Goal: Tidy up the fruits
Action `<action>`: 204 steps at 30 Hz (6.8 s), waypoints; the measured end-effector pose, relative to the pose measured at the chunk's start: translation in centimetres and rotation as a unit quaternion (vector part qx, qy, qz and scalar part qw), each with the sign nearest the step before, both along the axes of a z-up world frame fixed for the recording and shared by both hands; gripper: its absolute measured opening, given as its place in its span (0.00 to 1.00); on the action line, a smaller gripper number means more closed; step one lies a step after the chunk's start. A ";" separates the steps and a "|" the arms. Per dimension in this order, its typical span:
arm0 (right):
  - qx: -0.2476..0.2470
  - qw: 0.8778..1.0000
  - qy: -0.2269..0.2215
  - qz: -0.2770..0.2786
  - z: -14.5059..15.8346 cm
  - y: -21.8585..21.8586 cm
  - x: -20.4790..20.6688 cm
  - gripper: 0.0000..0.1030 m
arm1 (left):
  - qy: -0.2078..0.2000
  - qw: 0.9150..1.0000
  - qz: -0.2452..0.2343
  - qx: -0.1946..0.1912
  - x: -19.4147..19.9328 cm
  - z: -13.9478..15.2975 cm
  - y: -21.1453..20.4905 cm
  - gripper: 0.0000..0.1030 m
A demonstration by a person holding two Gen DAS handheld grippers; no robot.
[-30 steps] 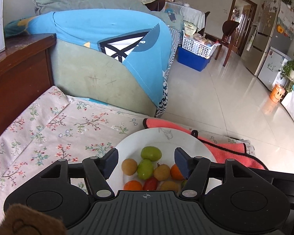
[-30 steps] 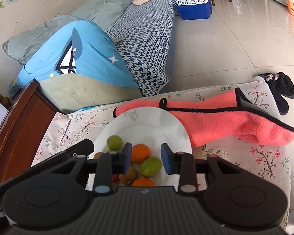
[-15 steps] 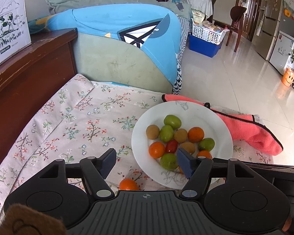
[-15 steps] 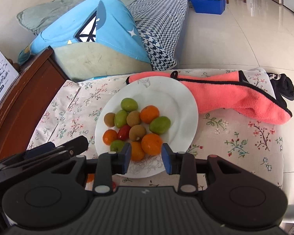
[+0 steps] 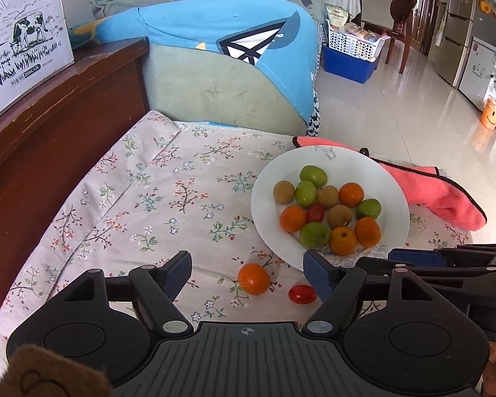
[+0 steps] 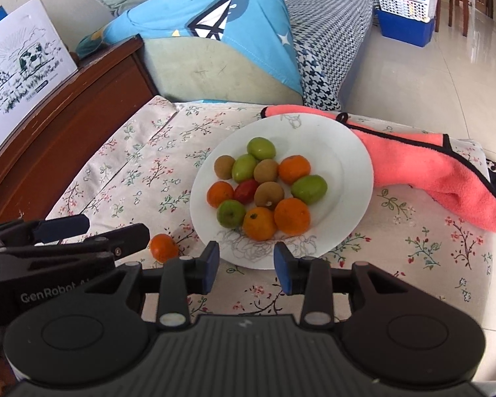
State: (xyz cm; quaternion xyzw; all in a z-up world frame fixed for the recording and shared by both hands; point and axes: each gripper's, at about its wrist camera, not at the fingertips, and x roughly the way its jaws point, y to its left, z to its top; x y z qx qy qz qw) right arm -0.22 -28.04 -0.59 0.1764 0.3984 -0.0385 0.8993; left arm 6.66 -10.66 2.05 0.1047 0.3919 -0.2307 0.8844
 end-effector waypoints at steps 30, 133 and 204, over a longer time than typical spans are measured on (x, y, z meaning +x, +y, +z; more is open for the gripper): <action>-0.048 0.995 0.018 0.084 -4.3 5.4 2.9 0.37 | 0.024 0.998 0.062 0.002 2.8 0.0 5.1 0.74; 0.105 0.976 -0.048 -0.185 -2.1 -10.9 5.4 0.26 | 0.039 0.980 -0.044 -0.193 8.5 -5.2 -9.8 0.28; -0.098 0.982 0.050 -0.153 1.8 -3.5 0.7 0.87 | 0.016 0.995 0.073 0.066 2.6 -0.1 -5.6 0.89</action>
